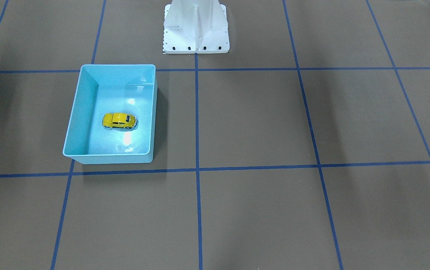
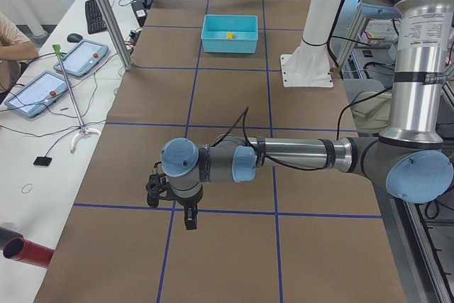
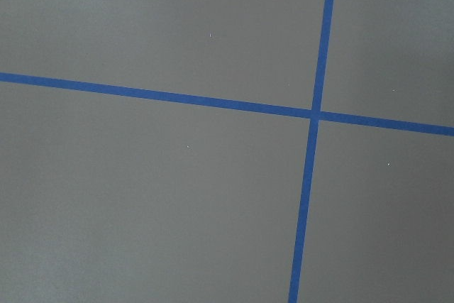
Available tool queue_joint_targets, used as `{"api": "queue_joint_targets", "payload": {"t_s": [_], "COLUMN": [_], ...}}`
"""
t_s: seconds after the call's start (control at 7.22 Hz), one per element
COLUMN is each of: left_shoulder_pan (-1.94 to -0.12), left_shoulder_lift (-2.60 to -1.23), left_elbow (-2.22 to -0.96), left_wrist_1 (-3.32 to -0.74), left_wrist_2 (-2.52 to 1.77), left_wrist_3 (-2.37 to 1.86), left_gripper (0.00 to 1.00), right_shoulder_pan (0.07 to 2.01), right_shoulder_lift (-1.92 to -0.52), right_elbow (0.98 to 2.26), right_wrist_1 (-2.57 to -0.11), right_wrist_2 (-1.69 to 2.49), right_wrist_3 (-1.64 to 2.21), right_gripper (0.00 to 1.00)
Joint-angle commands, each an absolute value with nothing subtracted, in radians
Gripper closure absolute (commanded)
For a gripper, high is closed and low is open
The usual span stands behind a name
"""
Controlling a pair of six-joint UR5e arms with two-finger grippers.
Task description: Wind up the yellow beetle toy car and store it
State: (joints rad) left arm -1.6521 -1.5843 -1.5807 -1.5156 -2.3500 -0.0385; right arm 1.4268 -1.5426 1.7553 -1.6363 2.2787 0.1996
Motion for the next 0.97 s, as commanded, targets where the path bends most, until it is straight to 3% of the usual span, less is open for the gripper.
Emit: {"api": "queue_joint_targets", "payload": {"t_s": [0.0, 0.83], "left_shoulder_pan": [-1.652, -1.652], "left_shoulder_lift": [-1.583, -1.586], "left_elbow": [-1.580, -1.592], "left_wrist_1": [-1.516, -1.519], "left_wrist_2": [-2.350, -2.349], "left_wrist_3": [-0.038, -0.032], "left_gripper": [0.00, 0.00], "right_shoulder_pan": [1.511, 1.546], "right_shoulder_lift": [-1.577, -1.598], "right_elbow": [1.755, 1.753], "right_wrist_1": [-1.637, -1.637], "right_wrist_2": [2.276, 2.287], "right_wrist_3": [0.137, 0.107], "right_gripper": [0.00, 0.00]}}
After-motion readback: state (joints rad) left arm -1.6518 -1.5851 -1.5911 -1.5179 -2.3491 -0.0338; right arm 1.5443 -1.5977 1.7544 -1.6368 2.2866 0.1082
